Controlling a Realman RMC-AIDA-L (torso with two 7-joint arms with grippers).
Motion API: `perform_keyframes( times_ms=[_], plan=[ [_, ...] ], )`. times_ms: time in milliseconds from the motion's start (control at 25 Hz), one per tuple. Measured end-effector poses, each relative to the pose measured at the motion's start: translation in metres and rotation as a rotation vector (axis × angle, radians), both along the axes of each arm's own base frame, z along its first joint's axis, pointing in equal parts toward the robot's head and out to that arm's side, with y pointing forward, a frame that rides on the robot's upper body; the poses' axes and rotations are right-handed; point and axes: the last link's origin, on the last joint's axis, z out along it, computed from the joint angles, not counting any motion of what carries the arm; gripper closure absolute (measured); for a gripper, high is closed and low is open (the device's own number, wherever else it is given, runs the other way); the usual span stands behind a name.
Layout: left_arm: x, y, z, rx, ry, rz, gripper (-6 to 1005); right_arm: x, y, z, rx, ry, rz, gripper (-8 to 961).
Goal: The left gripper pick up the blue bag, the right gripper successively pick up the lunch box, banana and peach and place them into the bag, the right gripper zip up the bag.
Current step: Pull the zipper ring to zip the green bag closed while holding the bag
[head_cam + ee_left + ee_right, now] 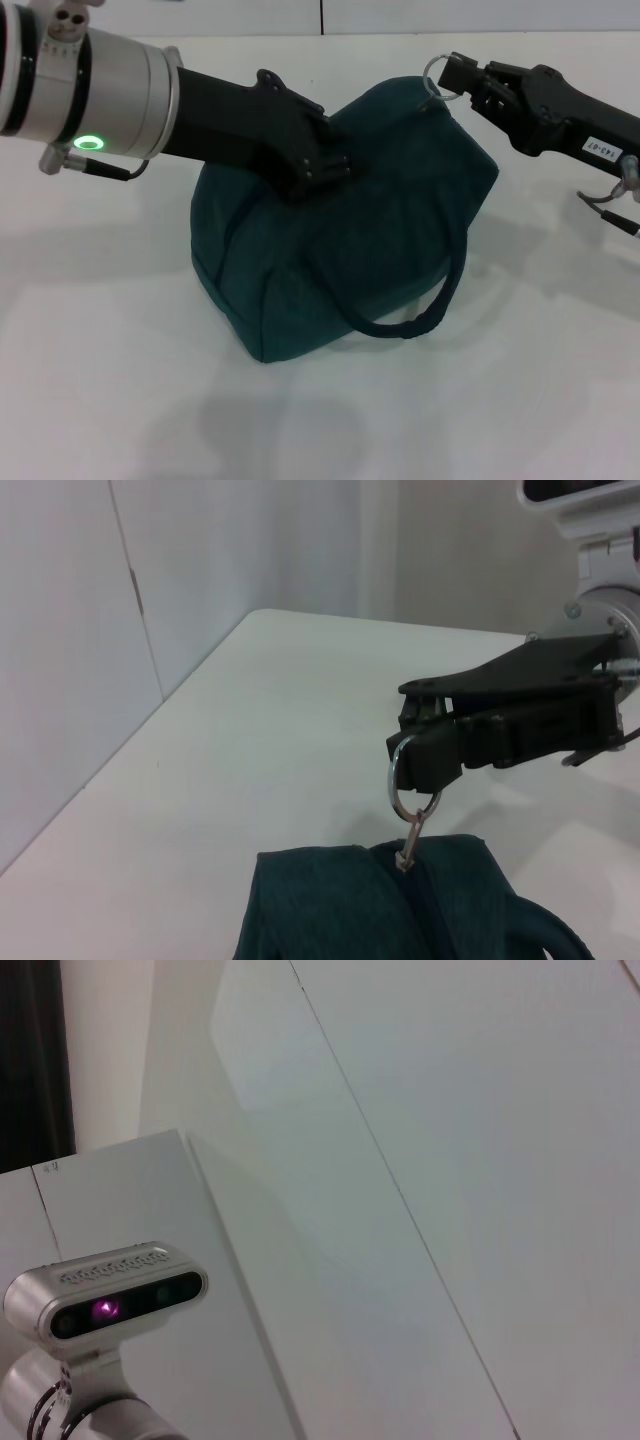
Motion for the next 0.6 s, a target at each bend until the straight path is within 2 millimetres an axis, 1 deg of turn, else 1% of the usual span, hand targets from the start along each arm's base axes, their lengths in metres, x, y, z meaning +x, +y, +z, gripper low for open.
perform_keyframes(
  times_ms=[80, 400, 600],
  plan=[
    [-0.0004, 0.0000, 0.0000, 0.000, 0.005, -0.003, 620, 0.0000, 0.0000, 0.0002, -0.001, 0.001, 0.000, 931],
    [-0.0020, -0.0009, -0.0001, 0.000, 0.008, -0.002, 942, -0.0002, 0.0000, 0.0005, 0.000, 0.004, -0.001, 931],
    [-0.0009, -0.0023, -0.0003, -0.005, -0.002, -0.016, 950, 0.0033, -0.0014, 0.0015, 0.005, 0.010, -0.015, 931]
  ],
)
